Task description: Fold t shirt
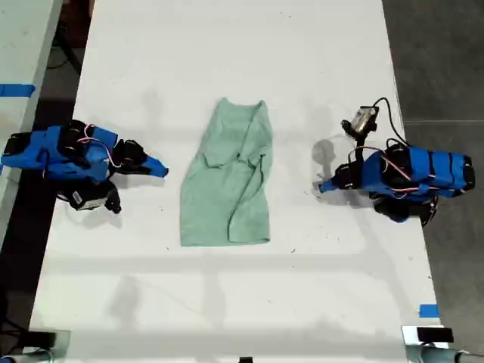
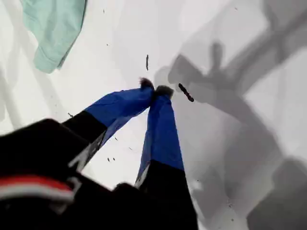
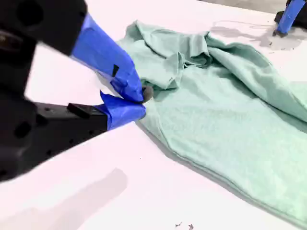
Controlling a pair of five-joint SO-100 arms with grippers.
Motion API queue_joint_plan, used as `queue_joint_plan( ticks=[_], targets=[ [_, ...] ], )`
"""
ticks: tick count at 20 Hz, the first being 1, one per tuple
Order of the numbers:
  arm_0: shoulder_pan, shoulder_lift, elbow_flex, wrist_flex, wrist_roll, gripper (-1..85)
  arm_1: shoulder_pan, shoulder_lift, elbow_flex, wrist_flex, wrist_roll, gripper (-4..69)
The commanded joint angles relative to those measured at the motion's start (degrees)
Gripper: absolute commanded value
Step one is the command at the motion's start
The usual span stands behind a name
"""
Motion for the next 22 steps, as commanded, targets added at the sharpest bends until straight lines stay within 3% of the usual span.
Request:
queue_joint_plan(
  ticks=[1, 2, 4, 5, 10, 12, 14, 17, 22],
  targets=[
    [10.81, 0.26, 2.46, -1.41, -19.25, -0.3, -1.14, 0.62, 2.81, 0.0, 1.49, 1.6],
    [14.15, 0.35, 2.46, -3.34, -23.47, -0.3, -1.14, 0.62, 2.81, 0.0, 1.49, 1.6],
    [17.93, 0.35, 2.46, -15.12, -22.5, -0.3, -1.05, 0.62, 2.81, 0.0, 1.49, 1.6],
    [18.37, 0.35, 2.46, -16.17, -22.94, -0.3, -0.97, 0.62, 2.81, 0.0, 1.49, 1.6],
    [23.91, -2.11, 1.76, -14.15, -33.49, -0.4, -0.88, 0.62, 2.81, 0.0, 1.58, 1.6],
    [23.82, -11.43, -3.69, -14.06, -34.72, -0.4, -0.88, 0.62, 2.81, 0.0, 1.58, 1.6],
    [24.17, -36.65, -19.86, -12.66, -34.72, -0.4, -0.79, 0.62, 2.81, 0.0, 1.67, 1.6],
    [23.2, -74.0, -51.15, -2.02, -29.62, -0.4, -0.97, 0.62, 2.81, 0.0, 1.76, 1.6],
    [23.12, -88.51, -59.59, 0.53, -27.77, 7.7, -1.49, 0.62, 2.81, 0.0, 1.67, 1.6]
  ],
)
